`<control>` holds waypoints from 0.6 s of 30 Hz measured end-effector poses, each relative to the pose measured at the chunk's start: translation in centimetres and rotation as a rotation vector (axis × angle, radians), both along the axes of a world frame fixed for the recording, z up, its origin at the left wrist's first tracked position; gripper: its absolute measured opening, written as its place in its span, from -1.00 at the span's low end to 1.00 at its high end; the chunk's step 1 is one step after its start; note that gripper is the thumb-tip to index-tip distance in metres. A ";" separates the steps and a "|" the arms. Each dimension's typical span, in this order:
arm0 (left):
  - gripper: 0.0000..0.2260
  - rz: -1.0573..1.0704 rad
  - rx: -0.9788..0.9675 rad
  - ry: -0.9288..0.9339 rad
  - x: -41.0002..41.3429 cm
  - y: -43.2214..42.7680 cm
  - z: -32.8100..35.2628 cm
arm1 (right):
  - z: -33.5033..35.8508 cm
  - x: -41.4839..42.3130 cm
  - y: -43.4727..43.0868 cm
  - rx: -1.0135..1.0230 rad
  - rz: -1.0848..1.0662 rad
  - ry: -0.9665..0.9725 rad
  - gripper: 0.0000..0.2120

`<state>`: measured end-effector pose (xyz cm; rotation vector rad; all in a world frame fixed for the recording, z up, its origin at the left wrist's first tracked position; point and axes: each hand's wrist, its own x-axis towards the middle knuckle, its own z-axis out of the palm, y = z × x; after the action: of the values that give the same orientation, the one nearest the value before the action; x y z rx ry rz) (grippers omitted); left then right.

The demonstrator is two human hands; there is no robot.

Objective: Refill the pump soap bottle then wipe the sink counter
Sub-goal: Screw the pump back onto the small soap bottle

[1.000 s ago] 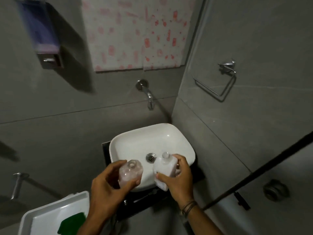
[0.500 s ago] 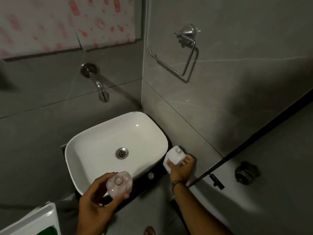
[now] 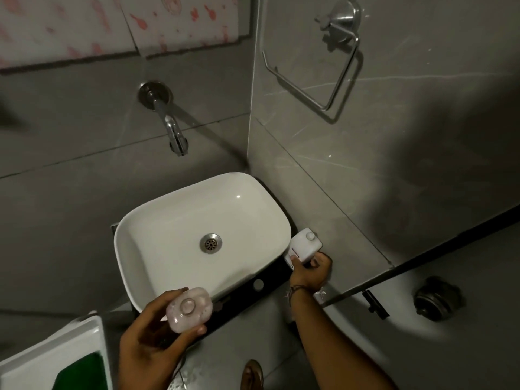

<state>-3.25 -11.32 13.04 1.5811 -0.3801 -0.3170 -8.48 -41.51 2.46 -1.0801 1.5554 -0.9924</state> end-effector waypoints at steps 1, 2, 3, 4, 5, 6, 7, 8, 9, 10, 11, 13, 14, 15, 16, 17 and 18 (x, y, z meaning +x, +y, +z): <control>-0.41 0.011 0.006 0.002 0.0 0.4 0.0 | 0.0 -0.1 0.1 -0.006 0.007 0.010 -0.49; -0.41 0.018 0.009 -0.001 0.0 0.8 -0.1 | -0.1 -0.2 0.2 -0.010 0.019 0.019 -0.48; -0.41 0.022 0.005 -0.001 0.1 1.2 -0.1 | -0.3 -0.3 0.4 -0.013 0.033 0.026 -0.46; -0.41 0.028 -0.004 0.005 0.3 1.7 -0.2 | -0.3 -0.4 0.7 -0.014 0.039 0.029 -0.43; -0.41 0.037 -0.014 0.017 0.4 2.2 -0.3 | -0.3 -0.6 1.0 -0.016 0.037 0.028 -0.39; -0.40 0.045 -0.021 0.030 0.6 2.9 -0.5 | -0.4 -0.9 1.7 -0.020 0.036 0.023 -0.35; -0.40 0.052 -0.023 0.039 0.8 3.6 -0.6 | -0.4 -1.1 2.6 -0.030 0.040 0.024 -0.33; -0.40 0.055 -0.022 0.042 1.0 4.5 -0.9 | -0.7 -1.3 3.7 -0.043 0.056 0.038 -0.31; -0.40 0.059 -0.019 0.039 1.2 5.3 -1.1 | -1.0 -1.5 5.1 -0.049 0.083 0.061 -0.32; -0.40 0.057 -0.017 0.028 1.4 6.0 -1.3 | -1.4 -1.7 6.6 -0.043 0.119 0.081 -0.37; -0.39 0.056 -0.015 0.017 1.7 6.8 -1.5 | -1.7 -1.8 8.4 -0.033 0.174 0.108 -0.45; -0.40 0.050 -0.014 0.000 2.3 8.3 -1.9 | -2.4 -1.6 12.4 -0.006 0.333 0.219 -0.63; -0.40 0.042 -0.008 -0.007 2.6 9.1 -2.2 | -2.6 -1.2 14.3 0.032 0.417 0.286 -0.68; -0.41 0.033 0.000 -0.012 2.8 9.7 -2.5 | -2.7 -0.6 15.8 0.091 0.477 0.335 -0.70; -0.41 0.028 0.003 -0.012 3.0 10.4 -2.7 | -2.6 0.2 17.2 0.165 0.511 0.358 -0.71; -0.40 0.025 0.003 -0.009 3.3 11.0 -3.1 | -2.5 1.2 18.1 0.241 0.520 0.361 -0.69; -0.40 0.020 0.006 -0.008 3.4 11.6 -3.4 | -2.4 2.2 18.7 0.309 0.509 0.348 -0.65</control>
<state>0.18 0.26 9.65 1.5915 -0.3698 -0.2968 -6.31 -22.77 0.05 -1.3770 1.5240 -0.2184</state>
